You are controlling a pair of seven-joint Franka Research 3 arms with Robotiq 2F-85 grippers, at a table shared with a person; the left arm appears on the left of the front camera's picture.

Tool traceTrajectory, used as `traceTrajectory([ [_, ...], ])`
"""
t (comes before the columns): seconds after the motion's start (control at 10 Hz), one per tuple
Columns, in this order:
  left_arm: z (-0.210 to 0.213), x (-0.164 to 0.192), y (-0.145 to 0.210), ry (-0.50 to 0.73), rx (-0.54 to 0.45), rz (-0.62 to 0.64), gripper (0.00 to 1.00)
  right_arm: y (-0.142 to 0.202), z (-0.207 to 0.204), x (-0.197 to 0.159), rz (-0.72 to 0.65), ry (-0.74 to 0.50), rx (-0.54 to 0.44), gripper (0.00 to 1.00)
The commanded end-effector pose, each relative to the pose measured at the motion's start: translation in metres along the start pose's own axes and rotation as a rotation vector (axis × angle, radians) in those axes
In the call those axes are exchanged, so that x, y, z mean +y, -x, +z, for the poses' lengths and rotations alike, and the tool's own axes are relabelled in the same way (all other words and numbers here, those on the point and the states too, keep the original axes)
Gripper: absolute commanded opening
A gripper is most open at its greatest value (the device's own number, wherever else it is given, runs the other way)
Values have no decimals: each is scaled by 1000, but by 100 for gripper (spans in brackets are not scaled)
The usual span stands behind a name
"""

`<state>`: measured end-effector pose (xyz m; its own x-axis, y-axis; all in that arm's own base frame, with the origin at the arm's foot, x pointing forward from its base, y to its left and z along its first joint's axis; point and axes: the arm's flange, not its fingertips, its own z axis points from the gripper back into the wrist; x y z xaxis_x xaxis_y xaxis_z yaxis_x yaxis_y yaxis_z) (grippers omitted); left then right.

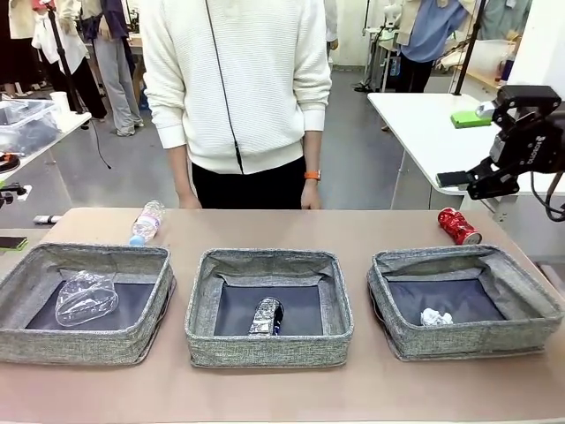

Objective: Sort the waste into the appropriate baskets.
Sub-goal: Place the picked waste into the Fabric basket indicated by the person, then pick up the waste item pointed out by the person.

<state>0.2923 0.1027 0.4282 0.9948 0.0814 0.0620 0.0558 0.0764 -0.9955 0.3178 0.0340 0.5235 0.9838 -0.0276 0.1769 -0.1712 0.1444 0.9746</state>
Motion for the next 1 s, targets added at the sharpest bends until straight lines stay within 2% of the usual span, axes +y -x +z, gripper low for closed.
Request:
traceTrajectory([
  [0.0,1,-2,2,0,-1,-1,100,0,-3,0,-12,-22,-16,100],
  [0.9,1,-2,2,0,-1,-1,100,0,-3,0,-12,-22,-16,100],
])
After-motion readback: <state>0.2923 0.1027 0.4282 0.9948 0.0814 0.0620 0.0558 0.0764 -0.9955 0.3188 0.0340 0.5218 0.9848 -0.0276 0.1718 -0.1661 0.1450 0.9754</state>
